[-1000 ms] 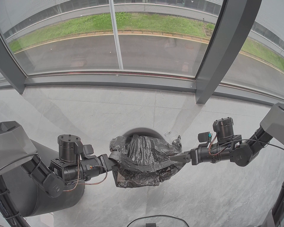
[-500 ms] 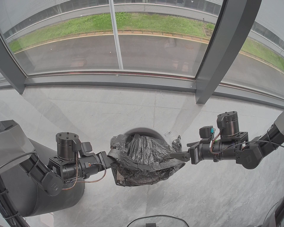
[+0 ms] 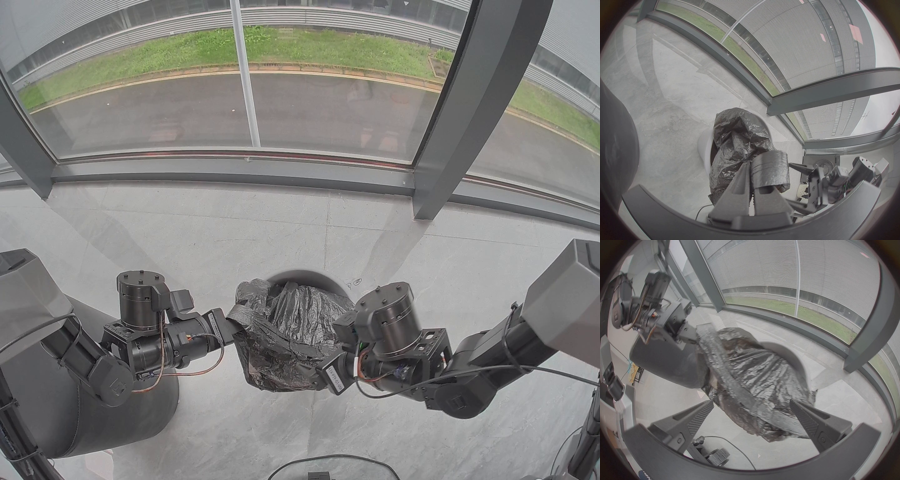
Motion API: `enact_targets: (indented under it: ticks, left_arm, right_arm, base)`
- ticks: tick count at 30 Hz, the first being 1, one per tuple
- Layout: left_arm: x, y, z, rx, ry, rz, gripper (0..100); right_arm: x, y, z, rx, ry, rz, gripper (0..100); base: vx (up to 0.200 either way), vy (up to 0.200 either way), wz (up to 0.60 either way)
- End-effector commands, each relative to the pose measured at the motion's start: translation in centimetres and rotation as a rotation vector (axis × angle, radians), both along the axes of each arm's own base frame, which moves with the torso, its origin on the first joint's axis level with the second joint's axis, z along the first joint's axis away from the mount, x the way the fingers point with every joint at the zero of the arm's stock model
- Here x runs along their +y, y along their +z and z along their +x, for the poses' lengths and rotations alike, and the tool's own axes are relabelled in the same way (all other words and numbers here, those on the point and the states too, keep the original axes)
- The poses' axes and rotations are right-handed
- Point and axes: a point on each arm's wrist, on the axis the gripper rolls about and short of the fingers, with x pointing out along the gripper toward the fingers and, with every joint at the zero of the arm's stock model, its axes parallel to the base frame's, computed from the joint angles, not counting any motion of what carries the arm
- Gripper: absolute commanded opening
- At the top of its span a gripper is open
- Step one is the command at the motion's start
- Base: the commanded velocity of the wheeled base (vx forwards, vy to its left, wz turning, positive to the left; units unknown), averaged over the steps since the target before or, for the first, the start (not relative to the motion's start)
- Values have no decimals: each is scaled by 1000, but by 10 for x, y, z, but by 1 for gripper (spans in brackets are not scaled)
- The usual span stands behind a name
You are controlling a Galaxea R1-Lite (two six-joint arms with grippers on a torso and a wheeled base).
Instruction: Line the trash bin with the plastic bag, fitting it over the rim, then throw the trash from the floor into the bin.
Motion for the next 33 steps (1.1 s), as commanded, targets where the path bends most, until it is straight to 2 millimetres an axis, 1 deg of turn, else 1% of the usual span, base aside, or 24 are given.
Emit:
enact_targets:
  ticks: [1,6,11,12,15,17,31,32,33]
  left_arm:
    - [0,2,4,-11,5,-4,0]
    - [0,4,6,-18,7,-8,0]
    - [-1,5,6,-23,7,-10,0]
    - [-1,4,7,-21,7,-9,0]
    - [-1,4,7,-21,7,-9,0]
    - [0,4,6,-19,7,-7,0]
    - [0,3,5,-15,7,-5,0]
    - [0,3,5,-15,7,-5,0]
    - [0,3,4,-14,7,-6,0]
  right_arm:
    - [17,-21,-2,24,32,-35,100]
    - [20,-26,1,29,30,-45,100]
    - [23,-34,9,32,23,-52,100]
    - [26,-37,14,28,21,-53,100]
    - [25,-41,23,26,6,-57,100]
    - [25,-40,27,19,-2,-53,100]
    - [18,-37,34,-3,-4,-71,100]
    - [19,-35,34,-7,-4,-67,0]
    - [19,-34,35,-10,-8,-62,0]
  base:
    - [0,0,0]
    - [0,0,0]
    - [0,0,0]
    - [0,0,0]
    - [0,0,0]
    - [0,0,0]
    - [0,0,0]
    - [0,0,0]
    - [0,0,0]
